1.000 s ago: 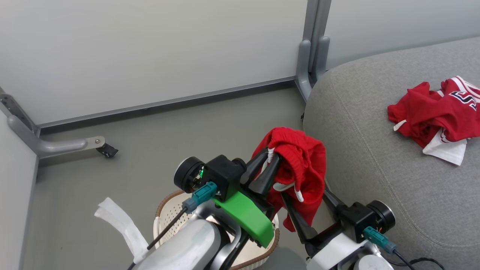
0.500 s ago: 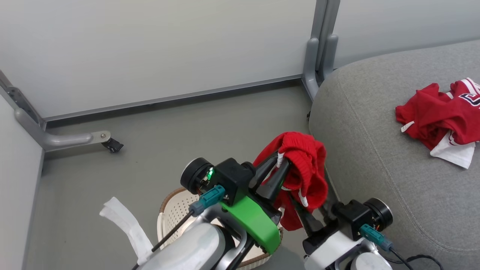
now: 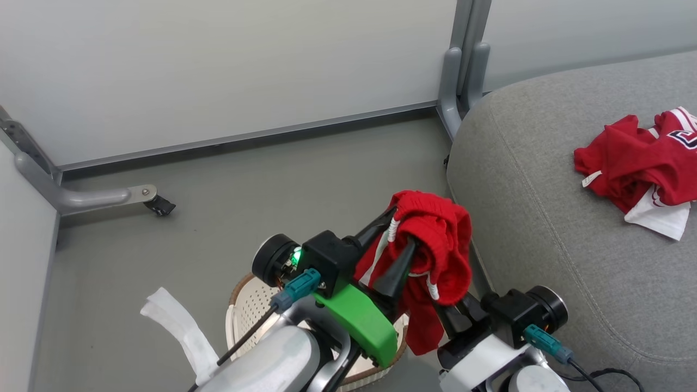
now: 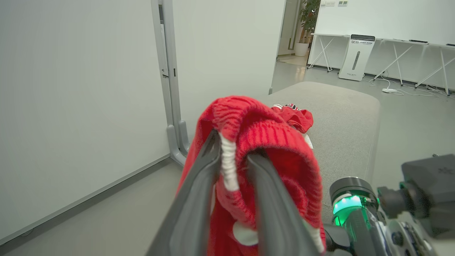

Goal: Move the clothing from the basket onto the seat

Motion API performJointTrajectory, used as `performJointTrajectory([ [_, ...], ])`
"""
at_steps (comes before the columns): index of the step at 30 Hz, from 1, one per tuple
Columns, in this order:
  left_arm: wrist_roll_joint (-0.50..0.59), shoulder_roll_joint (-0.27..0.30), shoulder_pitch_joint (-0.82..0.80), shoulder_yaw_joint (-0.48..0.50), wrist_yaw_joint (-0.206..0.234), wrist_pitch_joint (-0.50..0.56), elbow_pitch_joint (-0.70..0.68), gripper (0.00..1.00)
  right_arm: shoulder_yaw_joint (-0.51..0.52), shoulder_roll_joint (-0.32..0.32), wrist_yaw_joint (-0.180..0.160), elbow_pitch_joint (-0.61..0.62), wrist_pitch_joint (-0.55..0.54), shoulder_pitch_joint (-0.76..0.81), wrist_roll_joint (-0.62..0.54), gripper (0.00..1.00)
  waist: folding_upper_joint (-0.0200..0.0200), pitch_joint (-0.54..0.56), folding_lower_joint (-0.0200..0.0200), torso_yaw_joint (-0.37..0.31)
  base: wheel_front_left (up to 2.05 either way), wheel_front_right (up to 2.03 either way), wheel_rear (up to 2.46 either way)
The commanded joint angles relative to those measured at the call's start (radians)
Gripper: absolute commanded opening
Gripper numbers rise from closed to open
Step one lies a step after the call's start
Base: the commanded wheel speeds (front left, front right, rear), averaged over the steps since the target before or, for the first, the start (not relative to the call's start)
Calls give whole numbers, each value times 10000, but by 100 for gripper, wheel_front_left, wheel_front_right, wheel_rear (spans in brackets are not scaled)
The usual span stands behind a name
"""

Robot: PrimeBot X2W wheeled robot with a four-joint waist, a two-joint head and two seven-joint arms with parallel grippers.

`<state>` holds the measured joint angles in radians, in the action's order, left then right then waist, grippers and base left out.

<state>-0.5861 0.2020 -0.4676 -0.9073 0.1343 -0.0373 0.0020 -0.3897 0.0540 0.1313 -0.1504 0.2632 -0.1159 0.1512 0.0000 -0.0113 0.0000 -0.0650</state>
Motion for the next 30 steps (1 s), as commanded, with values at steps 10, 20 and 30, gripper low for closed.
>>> performJointTrajectory([
  [10, 3, 283, 259, -30, 173, 53, 68, 100, 253, 18, -11, 594, 24, 88, 412, 0, 0, -77, 0, -72, 0, 0, 0],
  [20, 82, 484, 397, -124, 252, 30, 164, 100, 1058, -23, -11, 1152, 24, 165, 1330, 0, 0, -173, 0, -92, 0, 0, 0],
  [30, 332, 762, 595, -69, 540, -331, 229, 100, 1990, -20, -11, 1726, 24, -120, 1485, 0, 0, -449, 0, -598, 0, 0, 0],
])
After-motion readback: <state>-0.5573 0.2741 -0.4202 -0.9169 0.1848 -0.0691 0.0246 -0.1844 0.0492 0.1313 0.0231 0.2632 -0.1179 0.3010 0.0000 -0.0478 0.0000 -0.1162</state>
